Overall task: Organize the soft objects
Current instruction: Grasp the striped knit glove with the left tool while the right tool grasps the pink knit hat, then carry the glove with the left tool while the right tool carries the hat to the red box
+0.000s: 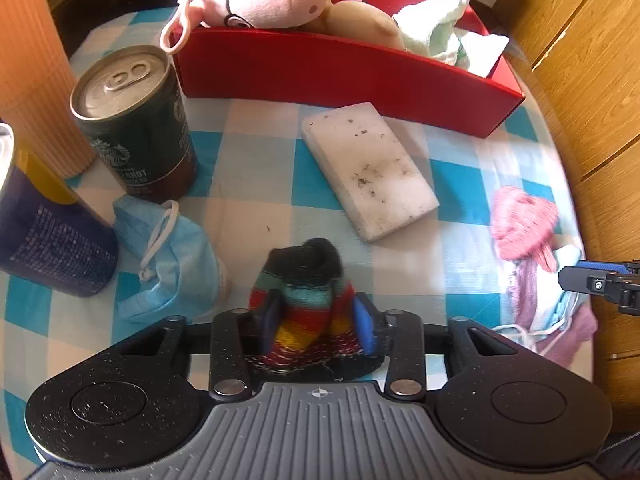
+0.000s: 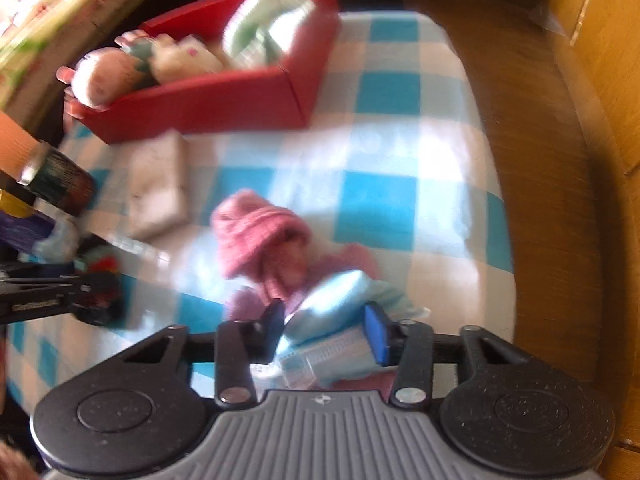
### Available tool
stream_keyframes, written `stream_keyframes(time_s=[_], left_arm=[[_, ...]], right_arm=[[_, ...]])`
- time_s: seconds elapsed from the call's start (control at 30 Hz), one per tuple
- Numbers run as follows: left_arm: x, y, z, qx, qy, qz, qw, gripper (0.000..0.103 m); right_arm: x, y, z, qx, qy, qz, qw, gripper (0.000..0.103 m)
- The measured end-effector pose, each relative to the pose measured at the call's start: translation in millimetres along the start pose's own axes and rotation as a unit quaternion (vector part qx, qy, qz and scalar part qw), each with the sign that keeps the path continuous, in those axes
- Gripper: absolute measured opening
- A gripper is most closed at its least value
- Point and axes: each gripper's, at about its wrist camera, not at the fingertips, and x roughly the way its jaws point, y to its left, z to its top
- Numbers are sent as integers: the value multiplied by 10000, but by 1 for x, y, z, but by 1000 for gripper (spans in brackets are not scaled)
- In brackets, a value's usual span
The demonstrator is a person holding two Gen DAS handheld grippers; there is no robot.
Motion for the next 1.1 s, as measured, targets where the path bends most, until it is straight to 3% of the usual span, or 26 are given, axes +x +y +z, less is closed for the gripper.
stream_keyframes(time_s=[0.17,0.33,0.57,0.67,0.73,0.8,1.1], left_arm=[[-3,-3,-1,57,-17,-65,10000,28],[-3,-5,-1,111,-45,-83,9999,21],[-3,-8,-1,131,-86,-81,9998,19],[-1,-9,0,126,-80,-92,9998,19],[-1,-11,0,141,-76,-100,9998,19],[1,-11,0,175,-73,-97,9998,19],[7,-8,2,166,-25,-87,9998,18]], right_arm=[[-15,8,2,-12,-218,360,9991,13],[-22,3,5,45,-350,313,9989,13],[-21,-9,9,257,-374,203,9988,14],[-11,-13,19,488,-377,132,9980,17],[-4,-6,29,527,-363,214,9977,37],[4,8,36,340,-363,145,9987,44],[54,54,38,-398,-134,-442,9981,44]])
